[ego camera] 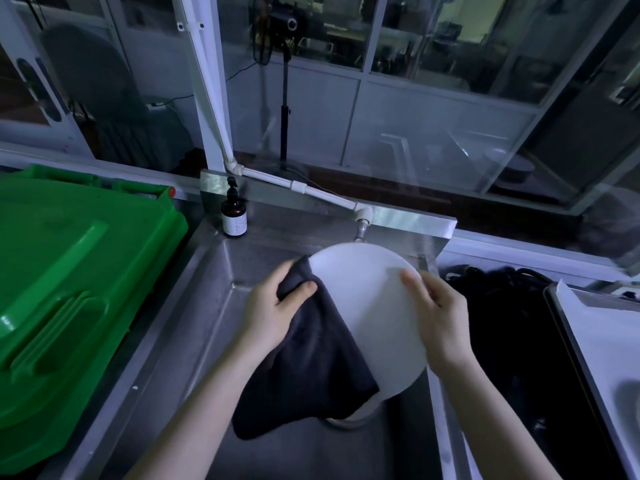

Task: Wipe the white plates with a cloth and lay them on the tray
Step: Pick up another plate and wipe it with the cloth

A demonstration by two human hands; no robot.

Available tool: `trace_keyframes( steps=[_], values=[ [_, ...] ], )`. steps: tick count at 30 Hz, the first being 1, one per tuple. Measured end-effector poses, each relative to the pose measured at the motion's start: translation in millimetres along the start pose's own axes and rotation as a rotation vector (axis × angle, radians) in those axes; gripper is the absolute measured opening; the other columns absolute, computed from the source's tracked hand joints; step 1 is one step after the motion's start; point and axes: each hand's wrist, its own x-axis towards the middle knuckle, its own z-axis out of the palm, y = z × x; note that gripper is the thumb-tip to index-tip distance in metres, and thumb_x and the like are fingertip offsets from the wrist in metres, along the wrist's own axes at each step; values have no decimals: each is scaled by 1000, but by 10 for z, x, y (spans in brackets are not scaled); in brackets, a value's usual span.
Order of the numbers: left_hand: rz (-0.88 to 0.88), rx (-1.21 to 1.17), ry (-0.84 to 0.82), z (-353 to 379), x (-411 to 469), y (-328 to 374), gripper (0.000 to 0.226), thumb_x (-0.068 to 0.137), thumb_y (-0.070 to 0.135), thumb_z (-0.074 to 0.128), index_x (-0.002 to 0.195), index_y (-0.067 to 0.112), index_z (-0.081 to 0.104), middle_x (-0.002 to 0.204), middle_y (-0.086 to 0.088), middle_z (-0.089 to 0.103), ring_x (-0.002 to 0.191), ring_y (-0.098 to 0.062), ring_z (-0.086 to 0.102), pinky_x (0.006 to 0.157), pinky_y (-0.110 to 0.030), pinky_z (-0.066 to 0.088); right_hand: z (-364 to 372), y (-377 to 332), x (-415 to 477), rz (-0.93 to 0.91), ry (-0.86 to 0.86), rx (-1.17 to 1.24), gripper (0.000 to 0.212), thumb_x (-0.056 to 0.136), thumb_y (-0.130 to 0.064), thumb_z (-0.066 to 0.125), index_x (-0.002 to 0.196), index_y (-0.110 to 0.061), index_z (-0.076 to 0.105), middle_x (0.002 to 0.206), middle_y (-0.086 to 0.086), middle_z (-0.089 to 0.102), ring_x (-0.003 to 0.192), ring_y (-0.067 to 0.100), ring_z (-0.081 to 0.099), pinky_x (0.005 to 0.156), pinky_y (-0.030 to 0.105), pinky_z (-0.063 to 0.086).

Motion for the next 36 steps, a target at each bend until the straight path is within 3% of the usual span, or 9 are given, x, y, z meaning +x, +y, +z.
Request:
trace_keyframes(
  steps=[3,10,13,16,20,26,31,33,36],
  values=[
    [-36,44,-28,-45,14,-40,41,90,15,70,130,19,61,120,11,68,118,-2,59,102,-19,42,5,31,-56,32,0,-2,50,98,-34,60,77,10,48,64,4,40,61,15,36,58,32,29],
    [224,321,-378,23,35,93,39,79,17,81,115,27,68,100,30,68,99,16,58,86,-2,37,135,-142,-104,-277,-410,-276,39,94,-28,67,61,-21,48,54,-11,38,55,2,34,53,18,28],
    [196,265,-182,-4,22,67,33,83,20,78,113,30,69,93,43,64,95,22,56,81,0,37,71,-108,-64,-202,-260,-203,43,94,-30,68,59,-14,46,54,-11,34,53,2,30,50,20,25],
    [12,24,91,34,-49,-25,21,89,20,71,105,33,66,94,28,71,96,10,63,82,-8,45,96,-46,-77,31,49,86,41,94,-33,67,66,-4,59,61,-4,43,59,8,38,56,30,30],
    [-227,-186,335,213,-165,-110,23,92,25,66,114,29,66,100,17,72,99,0,66,91,-28,52,394,21,-295,308,330,393,31,97,-38,59,73,-19,67,65,-9,58,63,6,52,65,31,43],
    [-69,-62,140,-18,-25,-71,21,91,19,69,107,32,65,97,24,72,96,7,64,83,-16,47,2,-1,-26,132,-154,194,24,86,-39,72,88,-16,68,81,-2,70,75,12,62,67,26,47],
    [151,207,-227,-28,73,96,45,85,14,76,125,29,65,108,34,66,110,14,57,89,0,35,0,-214,142,-196,-421,-284,23,91,-34,70,70,-27,62,62,-10,57,60,-1,50,59,17,38],
    [176,224,-318,-26,71,100,46,87,13,73,129,29,63,113,29,67,112,12,57,92,-2,35,36,-201,109,-235,-424,-314,29,93,-34,67,68,-21,62,59,-2,48,58,1,40,58,22,34],
    [129,113,-181,-24,4,49,45,90,11,70,126,36,61,117,29,65,115,13,55,94,-3,36,28,-100,73,-141,-230,-224,40,94,-35,65,76,0,61,62,8,42,60,9,37,57,32,30]
  ],
)
